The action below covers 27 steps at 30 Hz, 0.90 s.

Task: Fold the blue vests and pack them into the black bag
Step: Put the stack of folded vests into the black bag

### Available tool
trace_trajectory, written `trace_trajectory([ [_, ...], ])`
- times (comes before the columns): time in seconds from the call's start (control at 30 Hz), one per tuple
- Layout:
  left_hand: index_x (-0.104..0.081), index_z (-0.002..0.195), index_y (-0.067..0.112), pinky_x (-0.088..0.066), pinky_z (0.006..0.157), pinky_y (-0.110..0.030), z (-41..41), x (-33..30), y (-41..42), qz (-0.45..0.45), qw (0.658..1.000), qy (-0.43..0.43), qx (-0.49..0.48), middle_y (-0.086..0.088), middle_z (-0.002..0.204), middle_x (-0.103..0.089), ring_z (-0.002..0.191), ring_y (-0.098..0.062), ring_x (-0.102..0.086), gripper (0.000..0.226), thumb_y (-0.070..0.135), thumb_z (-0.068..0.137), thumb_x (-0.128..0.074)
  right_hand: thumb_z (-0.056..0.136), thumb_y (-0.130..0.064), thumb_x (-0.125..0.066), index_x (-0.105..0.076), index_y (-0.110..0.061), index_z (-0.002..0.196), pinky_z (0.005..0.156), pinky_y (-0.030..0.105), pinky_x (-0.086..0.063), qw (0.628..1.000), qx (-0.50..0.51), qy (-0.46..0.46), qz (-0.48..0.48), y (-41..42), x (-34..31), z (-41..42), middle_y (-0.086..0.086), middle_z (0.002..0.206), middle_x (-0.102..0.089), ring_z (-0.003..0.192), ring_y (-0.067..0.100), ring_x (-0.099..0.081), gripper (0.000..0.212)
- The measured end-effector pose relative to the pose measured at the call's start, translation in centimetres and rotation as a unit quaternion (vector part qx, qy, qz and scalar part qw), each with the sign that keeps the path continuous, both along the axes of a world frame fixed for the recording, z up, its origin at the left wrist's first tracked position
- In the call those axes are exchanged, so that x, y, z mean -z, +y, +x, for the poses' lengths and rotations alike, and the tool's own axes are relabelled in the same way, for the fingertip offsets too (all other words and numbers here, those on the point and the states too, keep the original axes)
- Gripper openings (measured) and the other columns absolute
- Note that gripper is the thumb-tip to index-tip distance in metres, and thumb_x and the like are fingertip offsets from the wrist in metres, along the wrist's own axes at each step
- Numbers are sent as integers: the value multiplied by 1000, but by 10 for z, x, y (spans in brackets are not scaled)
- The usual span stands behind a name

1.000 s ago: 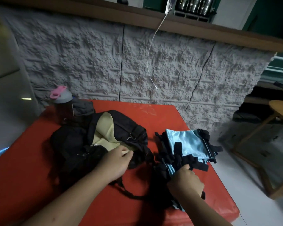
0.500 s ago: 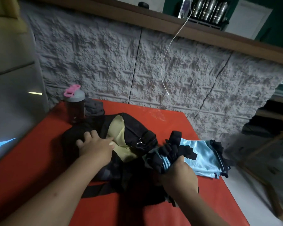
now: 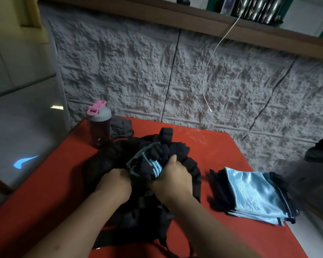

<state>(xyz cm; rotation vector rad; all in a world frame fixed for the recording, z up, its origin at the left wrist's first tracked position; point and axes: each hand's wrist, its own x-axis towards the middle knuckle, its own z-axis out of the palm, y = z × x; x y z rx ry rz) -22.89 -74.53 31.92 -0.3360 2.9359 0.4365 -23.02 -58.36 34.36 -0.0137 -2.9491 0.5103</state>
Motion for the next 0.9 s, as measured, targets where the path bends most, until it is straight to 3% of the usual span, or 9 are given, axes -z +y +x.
trace_trajectory([
  [0.13, -54, 82, 14, -54, 78, -34, -1, -3, -12, -15, 1000, 16, 2, -9, 105, -67, 100, -32, -67, 8, 11, 90, -52, 77, -60, -65, -39, -11, 134, 93, 43, -50, 997, -36, -70, 4, -17, 49, 11, 7, 117, -62, 111, 31, -59, 80],
  [0.23, -56, 101, 13, -53, 80, -38, -6, 0, -16, -26, 999, 44, -6, -11, 106, -67, 102, -34, -66, 22, -1, 92, -41, 76, -59, -65, -36, -11, 140, 97, 44, -47, 997, -41, -69, 16, -14, 64, 18, 5, 121, -60, 117, 29, -56, 85],
  [0.33, -48, 96, 25, -52, 79, -38, -10, 3, -19, 2, 997, 77, 23, -7, 100, -63, 101, -33, -65, 23, 4, 94, -38, 76, -60, -68, -38, -17, 131, 95, 45, -48, 997, -58, -59, -3, -13, 62, 19, 1, 115, -59, 113, 28, -57, 76],
  [0.4, -54, 117, 37, -50, 81, -36, -9, 3, -22, 22, 995, 81, 52, 0, 102, -53, 103, -30, -63, 37, 9, 95, -43, 76, -58, -69, -37, -17, 132, 94, 45, -49, 995, -73, -75, 1, -11, 56, 17, 1, 115, -58, 111, 28, -57, 76],
  [0.47, -30, 149, 50, -49, 88, -36, -7, 1, -27, 53, 992, 79, 77, 5, 119, -46, 111, -28, -59, 76, 3, 91, -46, 76, -55, -71, -40, -19, 123, 91, 43, -51, 991, -100, -93, 15, -7, 50, 14, 1, 112, -59, 107, 28, -59, 67],
  [0.5, -18, 156, 46, -49, 93, -36, -5, -2, -29, 69, 991, 83, 85, 6, 131, -43, 118, -28, -57, 88, -1, 88, -48, 76, -54, -71, -40, -22, 114, 87, 41, -51, 988, -118, -98, 21, -5, 46, 13, 1, 108, -59, 102, 28, -60, 59],
  [0.67, -14, 159, 38, -40, 107, -27, 0, -18, -31, 156, 979, 72, 107, 15, 154, -26, 141, -20, -40, 95, -8, 84, -48, 76, -57, -73, -40, -24, 106, 74, 39, -50, 978, -172, -97, 68, -11, 37, 3, 2, 99, -60, 89, 29, -60, 55],
  [0.8, -19, 160, 27, -17, 109, -7, -5, -13, -36, 278, 949, 69, 128, 19, 152, -22, 148, -3, -20, 97, -4, 80, -65, 78, -48, -74, -40, -20, 110, 77, 40, -51, 988, -116, -86, 52, -23, 26, -15, 6, 104, -62, 96, 32, -62, 55],
  [0.9, -22, 159, 30, -12, 120, -15, -6, -11, -33, 349, 926, 59, 131, 19, 160, -18, 148, 5, -14, 103, 9, 66, -61, 81, -39, -69, -40, -17, 117, 88, 44, -53, 996, -8, -83, -6, -31, 18, -30, 8, 112, -62, 106, 34, -61, 51],
])
